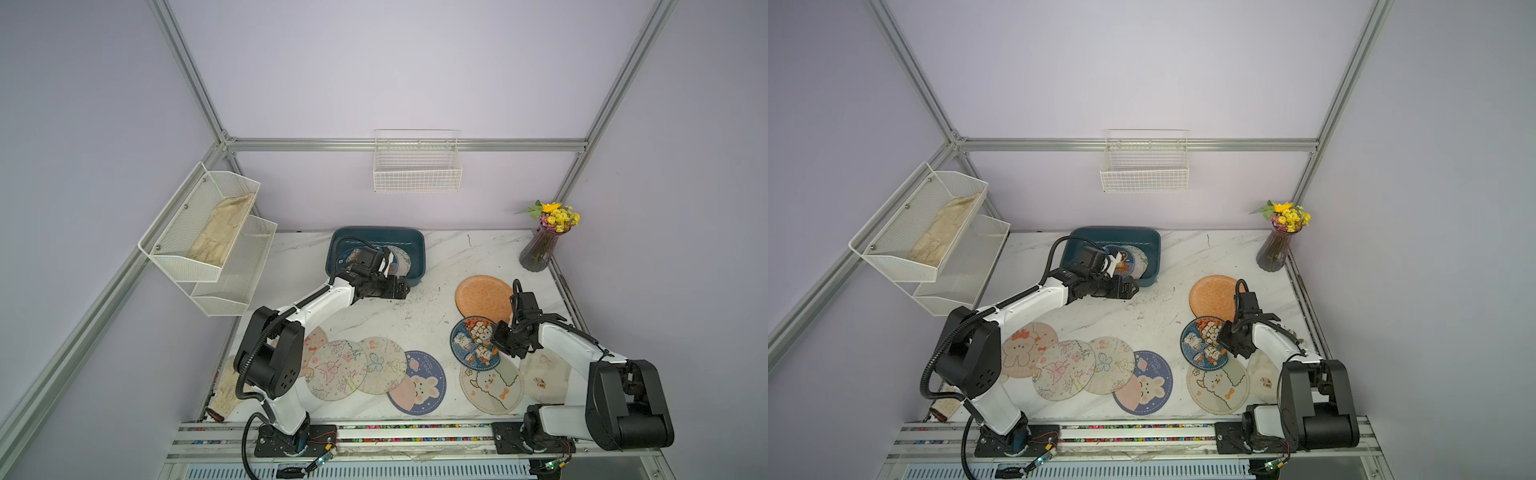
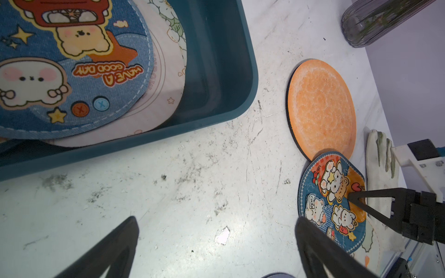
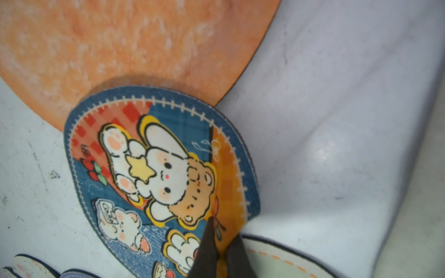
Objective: Put the coasters into the storage box
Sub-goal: Pick up the coaster from the center of the board, then place the coaster in the storage box.
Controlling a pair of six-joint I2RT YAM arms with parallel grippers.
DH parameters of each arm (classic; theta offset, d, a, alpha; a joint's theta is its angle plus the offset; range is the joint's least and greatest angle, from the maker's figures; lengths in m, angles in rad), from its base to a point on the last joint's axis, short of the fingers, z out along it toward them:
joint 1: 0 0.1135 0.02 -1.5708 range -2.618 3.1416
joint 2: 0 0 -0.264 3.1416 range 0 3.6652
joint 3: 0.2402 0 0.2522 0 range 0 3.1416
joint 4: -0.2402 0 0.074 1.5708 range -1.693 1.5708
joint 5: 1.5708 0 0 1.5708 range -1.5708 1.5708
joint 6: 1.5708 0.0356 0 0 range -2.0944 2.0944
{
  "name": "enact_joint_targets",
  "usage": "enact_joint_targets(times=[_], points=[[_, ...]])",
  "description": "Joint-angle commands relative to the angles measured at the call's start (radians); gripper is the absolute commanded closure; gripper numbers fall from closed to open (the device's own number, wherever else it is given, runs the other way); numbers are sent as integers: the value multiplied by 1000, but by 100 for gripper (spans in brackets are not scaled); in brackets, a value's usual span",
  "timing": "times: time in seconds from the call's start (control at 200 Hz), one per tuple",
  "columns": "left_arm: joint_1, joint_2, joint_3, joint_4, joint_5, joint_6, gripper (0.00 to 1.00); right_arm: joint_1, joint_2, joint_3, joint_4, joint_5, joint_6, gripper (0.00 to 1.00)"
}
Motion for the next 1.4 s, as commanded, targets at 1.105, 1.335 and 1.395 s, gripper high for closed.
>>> enact_joint_targets(times=[1.105, 1.335, 1.395], points=[[133, -302, -351, 56, 39, -98, 0, 396, 450, 967, 96, -234, 55, 100], [163, -370, -393, 51, 38, -100, 0, 453, 711, 1285, 91, -262, 25, 100], [167, -377, -399, 50, 36, -101, 0, 465, 788, 1379, 85, -271, 22, 100]])
